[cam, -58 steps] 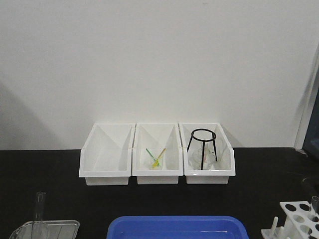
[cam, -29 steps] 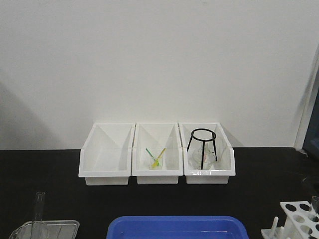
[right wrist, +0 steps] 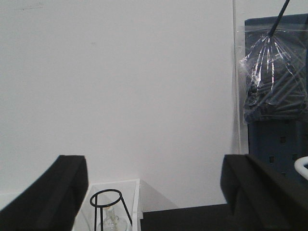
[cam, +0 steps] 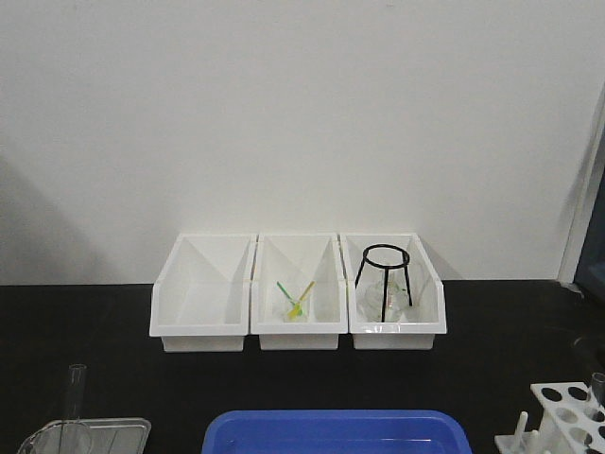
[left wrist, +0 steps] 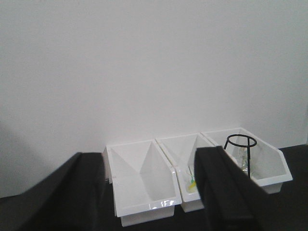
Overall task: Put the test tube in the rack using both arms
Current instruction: 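Move the left gripper down toward the glass test tube in the beaker, then close the left gripper on the test tube and lift it from the beaker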
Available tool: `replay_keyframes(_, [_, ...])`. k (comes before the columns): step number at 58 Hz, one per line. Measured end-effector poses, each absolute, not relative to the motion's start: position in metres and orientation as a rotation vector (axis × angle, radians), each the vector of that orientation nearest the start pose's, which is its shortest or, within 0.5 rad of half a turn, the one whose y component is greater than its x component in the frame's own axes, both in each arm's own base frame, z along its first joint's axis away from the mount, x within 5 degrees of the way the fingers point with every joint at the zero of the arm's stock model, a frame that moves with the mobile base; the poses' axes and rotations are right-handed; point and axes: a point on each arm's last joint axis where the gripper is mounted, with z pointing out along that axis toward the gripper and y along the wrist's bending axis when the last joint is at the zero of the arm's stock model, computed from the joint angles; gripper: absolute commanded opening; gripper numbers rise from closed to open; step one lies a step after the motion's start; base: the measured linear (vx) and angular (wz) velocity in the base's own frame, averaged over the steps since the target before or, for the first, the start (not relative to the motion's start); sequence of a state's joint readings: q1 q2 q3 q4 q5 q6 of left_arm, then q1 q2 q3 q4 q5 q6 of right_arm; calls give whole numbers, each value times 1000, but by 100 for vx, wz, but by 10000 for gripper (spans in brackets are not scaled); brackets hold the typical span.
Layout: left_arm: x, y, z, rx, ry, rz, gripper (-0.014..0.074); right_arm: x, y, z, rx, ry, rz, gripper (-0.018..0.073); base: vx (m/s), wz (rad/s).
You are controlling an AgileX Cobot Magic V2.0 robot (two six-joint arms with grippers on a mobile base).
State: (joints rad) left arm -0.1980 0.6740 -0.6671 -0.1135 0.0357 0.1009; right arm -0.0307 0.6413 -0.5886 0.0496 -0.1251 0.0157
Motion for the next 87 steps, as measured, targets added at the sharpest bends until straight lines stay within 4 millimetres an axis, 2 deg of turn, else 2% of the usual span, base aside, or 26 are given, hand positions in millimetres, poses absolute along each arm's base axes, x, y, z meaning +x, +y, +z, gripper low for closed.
replay_keyframes(10, [140,-29,374,146,1538,-173,598,136,-5,368,73,1406,24,670,0,0])
replay_keyframes(15, [143,-30,364,166,1648,-175,584,136,-5,368,73,1408,25,634,0,0])
replay_keyframes(23, [159,-35,325,201,1903,-171,571,137,-5,367,73,1422,25,570,0,0])
replay_keyframes(28, [172,-37,297,203,1986,-161,567,137,-5,366,73,1430,25,524,0,0])
replay_keyframes(34, [188,-39,274,188,1983,-146,566,137,-5,366,71,1430,23,482,0,0])
replay_keyframes(45, [229,-42,249,149,1901,-113,566,137,-5,366,62,1434,12,431,0,0])
replay_keyframes(55, [254,-34,220,-17,1923,-97,566,140,-5,363,62,1454,12,419,0,0])
replay_keyframes(73, [267,-30,199,-19,1938,-12,566,157,-5,352,65,1532,11,419,0,0])
replay_keyframes(87, [279,-33,190,27,1968,-2,542,160,-5,350,65,1542,11,419,0,0])
